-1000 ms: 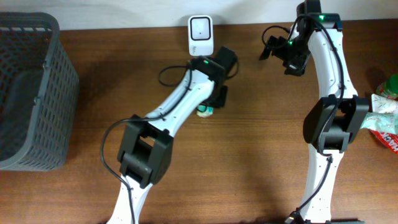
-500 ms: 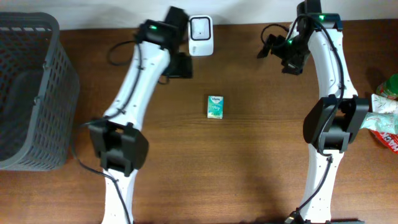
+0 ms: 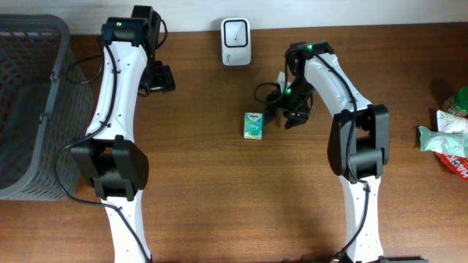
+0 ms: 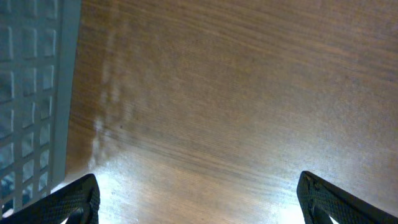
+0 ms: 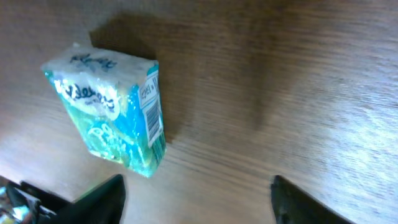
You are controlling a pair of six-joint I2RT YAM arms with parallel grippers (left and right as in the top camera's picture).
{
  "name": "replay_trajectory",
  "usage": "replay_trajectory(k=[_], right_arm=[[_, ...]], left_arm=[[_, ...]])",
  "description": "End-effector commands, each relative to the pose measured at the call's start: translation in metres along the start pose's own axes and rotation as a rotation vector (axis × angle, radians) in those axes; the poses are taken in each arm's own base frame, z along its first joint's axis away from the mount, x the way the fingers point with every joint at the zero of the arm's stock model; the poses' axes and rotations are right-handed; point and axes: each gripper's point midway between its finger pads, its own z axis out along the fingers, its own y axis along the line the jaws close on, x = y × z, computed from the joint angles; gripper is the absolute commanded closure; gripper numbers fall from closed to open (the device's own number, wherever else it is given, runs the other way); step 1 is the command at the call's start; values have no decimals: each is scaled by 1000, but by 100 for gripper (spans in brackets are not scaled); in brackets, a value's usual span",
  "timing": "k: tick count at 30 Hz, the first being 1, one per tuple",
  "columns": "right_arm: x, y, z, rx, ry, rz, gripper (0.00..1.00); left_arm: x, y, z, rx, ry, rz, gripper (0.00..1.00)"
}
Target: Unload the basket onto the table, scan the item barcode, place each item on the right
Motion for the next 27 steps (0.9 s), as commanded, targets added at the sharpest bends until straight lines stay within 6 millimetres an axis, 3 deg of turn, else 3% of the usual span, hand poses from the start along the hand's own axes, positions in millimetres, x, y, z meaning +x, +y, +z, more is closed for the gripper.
replay_trajectory(k=[1,5,7,9,12,17,22,27], right_arm=[[4,7,8,-27,24,-8,42],[4,27,-6,-71,-3,-47,40],[0,37,-13,11,-59,-109,37],[-2,44,-7,56,-74,-116,37],[-11,52,9,304,-190,-72,37],[-15,57,4,636,-378,-73,42],[-13,67,5,688,-422,-94,43],[-14,78,21,671,-432,-106,48]], left_arm=[[3,-1,-4,19,3,3,1],[-4,-2,-3,24,-21,-5,1],[-7,-3,-4,29,-35,-10,1],[-7,-3,-4,29,-35,-10,1],[-11,-2,-4,24,-48,-13,1],[-13,10,-2,-7,-51,-28,1],[-16,28,2,-15,-39,-66,1],[-13,30,3,-19,-27,-65,1]])
